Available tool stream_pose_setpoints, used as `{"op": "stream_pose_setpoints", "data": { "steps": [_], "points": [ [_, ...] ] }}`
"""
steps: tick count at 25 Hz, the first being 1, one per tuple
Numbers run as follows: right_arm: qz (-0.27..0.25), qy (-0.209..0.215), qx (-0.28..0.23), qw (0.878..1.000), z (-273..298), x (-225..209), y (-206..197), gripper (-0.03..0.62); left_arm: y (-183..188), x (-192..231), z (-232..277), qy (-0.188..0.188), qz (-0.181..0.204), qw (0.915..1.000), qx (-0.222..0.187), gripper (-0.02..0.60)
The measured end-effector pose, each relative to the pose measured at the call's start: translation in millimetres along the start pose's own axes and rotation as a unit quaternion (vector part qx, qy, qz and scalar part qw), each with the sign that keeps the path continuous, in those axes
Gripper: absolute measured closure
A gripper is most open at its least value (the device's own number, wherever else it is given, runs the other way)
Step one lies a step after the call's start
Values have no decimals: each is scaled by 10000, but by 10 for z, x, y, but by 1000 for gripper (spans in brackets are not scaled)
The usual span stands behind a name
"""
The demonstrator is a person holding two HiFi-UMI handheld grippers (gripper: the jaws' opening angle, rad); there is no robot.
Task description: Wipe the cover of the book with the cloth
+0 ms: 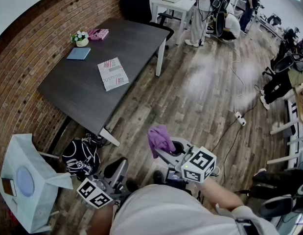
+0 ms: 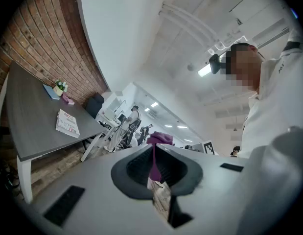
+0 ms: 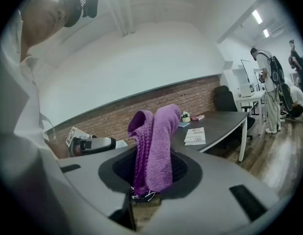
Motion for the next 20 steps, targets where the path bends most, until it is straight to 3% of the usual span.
{"op": "stream_pose_setpoints", "data": {
  "steps": [10, 20],
  "points": [
    [-207, -92, -56, 9997, 123, -249, 4, 487, -38, 183, 82, 55, 35, 10000, -68, 560],
    [-455, -234, -105, 9986, -30, -471, 139, 488, -168, 93, 232, 77, 88, 9998, -148, 560]
  ]
}}
Point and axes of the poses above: the fingertips, and each gripper's own axes: z forward along the fingers, x to its left, y out of its top, the point moved 1 cm from there along -z, backward along the fingers, and after that the axes turned 15 degrees about -x, right-handed, at the moved point
